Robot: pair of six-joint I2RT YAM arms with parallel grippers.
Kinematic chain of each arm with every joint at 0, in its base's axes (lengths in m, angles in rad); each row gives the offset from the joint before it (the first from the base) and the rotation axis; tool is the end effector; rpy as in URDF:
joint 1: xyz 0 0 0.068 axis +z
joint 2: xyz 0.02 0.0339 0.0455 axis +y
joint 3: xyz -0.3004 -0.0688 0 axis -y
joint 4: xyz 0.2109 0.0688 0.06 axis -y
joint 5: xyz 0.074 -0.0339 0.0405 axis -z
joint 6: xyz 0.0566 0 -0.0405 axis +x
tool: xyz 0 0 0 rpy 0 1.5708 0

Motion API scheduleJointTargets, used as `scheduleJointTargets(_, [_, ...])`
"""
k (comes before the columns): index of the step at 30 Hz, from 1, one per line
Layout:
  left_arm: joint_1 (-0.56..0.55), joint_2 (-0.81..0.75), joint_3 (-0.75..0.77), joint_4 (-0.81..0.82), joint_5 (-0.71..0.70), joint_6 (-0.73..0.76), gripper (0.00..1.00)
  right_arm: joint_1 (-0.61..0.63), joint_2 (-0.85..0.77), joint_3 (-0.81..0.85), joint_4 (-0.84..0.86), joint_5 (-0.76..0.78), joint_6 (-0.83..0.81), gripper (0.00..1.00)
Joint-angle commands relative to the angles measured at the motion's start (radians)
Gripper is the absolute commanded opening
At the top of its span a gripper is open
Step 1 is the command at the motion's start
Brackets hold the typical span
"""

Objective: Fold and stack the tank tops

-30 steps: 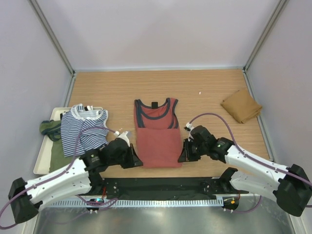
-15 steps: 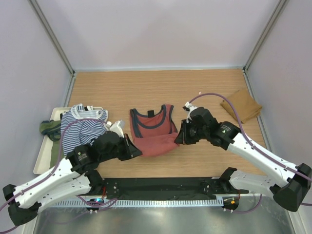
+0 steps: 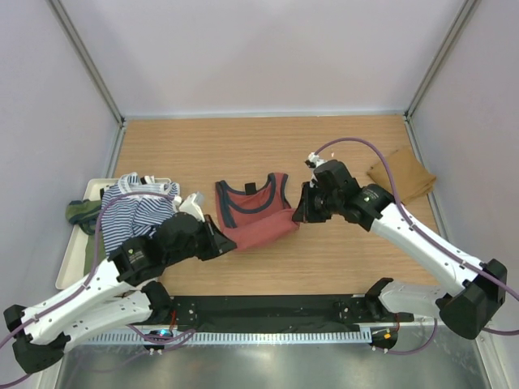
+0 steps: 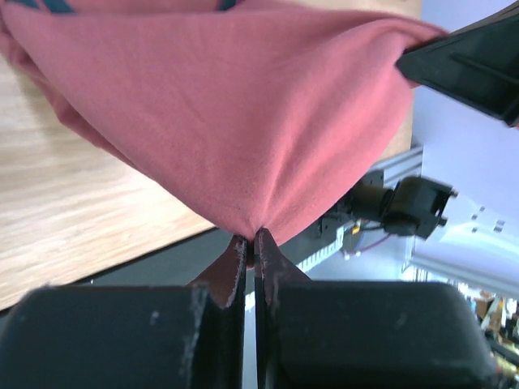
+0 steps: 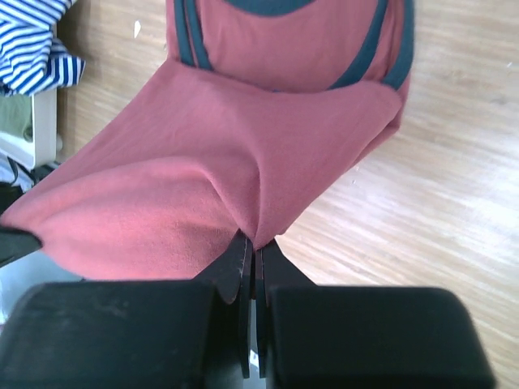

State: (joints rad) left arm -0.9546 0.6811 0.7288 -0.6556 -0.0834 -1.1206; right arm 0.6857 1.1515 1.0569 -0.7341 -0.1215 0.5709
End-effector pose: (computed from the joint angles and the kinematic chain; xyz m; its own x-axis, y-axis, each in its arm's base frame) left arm 0.0625 -0.0801 0.2982 -0.8403 -0.3660 -0.4000 0.0395 0.6946 -0.7184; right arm 0.1515 0.1328 0.3317 -0.8539 -0.0056 -0.5204 -0.2739 0.8550 0.4404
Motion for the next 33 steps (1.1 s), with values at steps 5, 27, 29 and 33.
scheduleJointTargets(5, [0.095,0.095,0.147,-0.009,-0.069,0.080,0.00,-0.087,0.106,0.120,0.052,0.002,-0.074,0.02])
scheduleJointTargets(27, [0.429,0.201,0.185,0.096,0.315,0.156,0.00,-0.196,0.301,0.269,0.098,-0.116,-0.111,0.02])
scheduleJointTargets(29, [0.401,0.149,0.172,0.088,0.307,0.137,0.00,-0.198,0.272,0.252,0.091,-0.127,-0.106,0.02])
scheduleJointTargets(33, [0.343,0.072,0.130,0.068,0.294,0.090,0.00,-0.196,0.212,0.212,0.078,-0.144,-0.092,0.02])
